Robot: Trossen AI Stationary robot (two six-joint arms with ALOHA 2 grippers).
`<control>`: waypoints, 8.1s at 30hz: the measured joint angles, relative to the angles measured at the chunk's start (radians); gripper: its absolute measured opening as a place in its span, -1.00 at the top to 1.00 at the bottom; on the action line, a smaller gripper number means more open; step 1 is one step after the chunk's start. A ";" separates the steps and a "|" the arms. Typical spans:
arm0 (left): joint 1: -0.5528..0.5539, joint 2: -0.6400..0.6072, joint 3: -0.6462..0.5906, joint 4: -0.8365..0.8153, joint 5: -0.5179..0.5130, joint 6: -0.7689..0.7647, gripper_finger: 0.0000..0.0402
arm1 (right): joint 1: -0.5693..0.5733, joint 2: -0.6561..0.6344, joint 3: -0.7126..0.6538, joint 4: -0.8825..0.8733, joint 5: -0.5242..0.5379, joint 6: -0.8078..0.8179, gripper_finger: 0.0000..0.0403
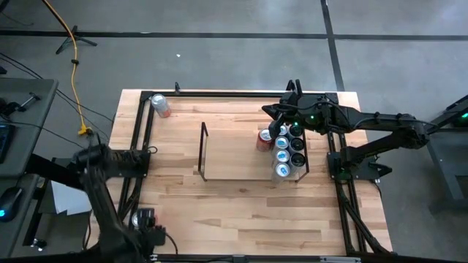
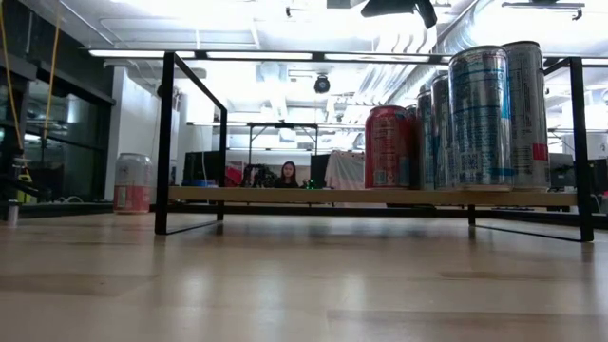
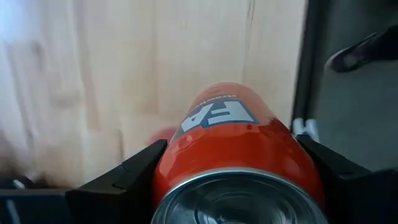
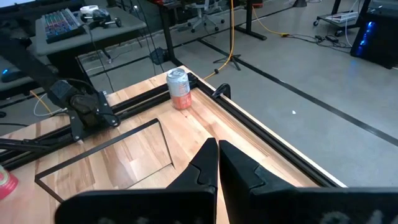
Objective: Place canned beverage on shelf
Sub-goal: Put the red soda can on the shelf aligned with the other red soda can
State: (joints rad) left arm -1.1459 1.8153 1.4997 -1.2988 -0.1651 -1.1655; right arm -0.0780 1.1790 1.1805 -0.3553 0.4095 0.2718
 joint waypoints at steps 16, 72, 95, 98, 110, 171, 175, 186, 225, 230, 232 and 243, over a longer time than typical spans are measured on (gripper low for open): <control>0.744 -0.439 0.150 0.016 -0.208 0.733 -0.22 | 0.000 0.000 0.000 0.001 0.000 0.019 1.00; 1.190 -0.713 -0.365 1.034 -0.046 0.812 -0.25 | 0.068 0.013 0.000 0.379 -0.241 0.042 1.00; 1.190 -0.712 -0.365 1.048 -0.046 0.820 -0.25 | 0.068 0.013 0.000 0.379 -0.238 0.034 1.00; 1.190 -0.712 -0.365 1.063 -0.046 0.820 -0.25 | 0.068 0.013 0.000 0.377 -0.238 0.034 1.00; 1.190 -0.702 -0.365 1.063 -0.046 0.820 -0.25 | 0.068 0.013 0.000 0.370 -0.239 0.034 1.00; 1.190 -0.701 -0.365 0.961 -0.028 0.810 -0.25 | 0.068 0.013 0.000 0.366 -0.238 0.042 1.00; 1.190 -0.700 -0.365 0.960 -0.028 0.811 -0.25 | 0.068 0.013 0.000 0.355 -0.239 0.042 1.00; 1.190 -0.637 -0.314 0.884 0.049 0.801 -0.25 | 0.068 0.013 0.000 0.346 -0.243 0.034 1.00; 1.190 -0.004 0.049 0.256 0.075 0.951 -0.29 | 0.068 0.013 0.000 0.284 -0.238 0.042 1.00; 1.190 -0.004 0.049 0.253 0.074 0.909 -0.37 | 0.068 0.013 0.000 0.284 -0.232 0.035 1.00; 1.190 -0.004 0.049 0.253 0.074 0.935 -0.38 | 0.068 0.013 0.000 0.283 -0.226 0.034 1.00; 1.210 -0.004 0.049 0.151 0.082 0.977 -0.39 | 0.068 0.013 0.000 0.276 -0.222 0.042 1.00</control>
State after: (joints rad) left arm 0.0636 1.8111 1.5486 -1.1479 -0.0831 -0.1889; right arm -0.0103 1.1923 1.1809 -0.0790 0.1871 0.3138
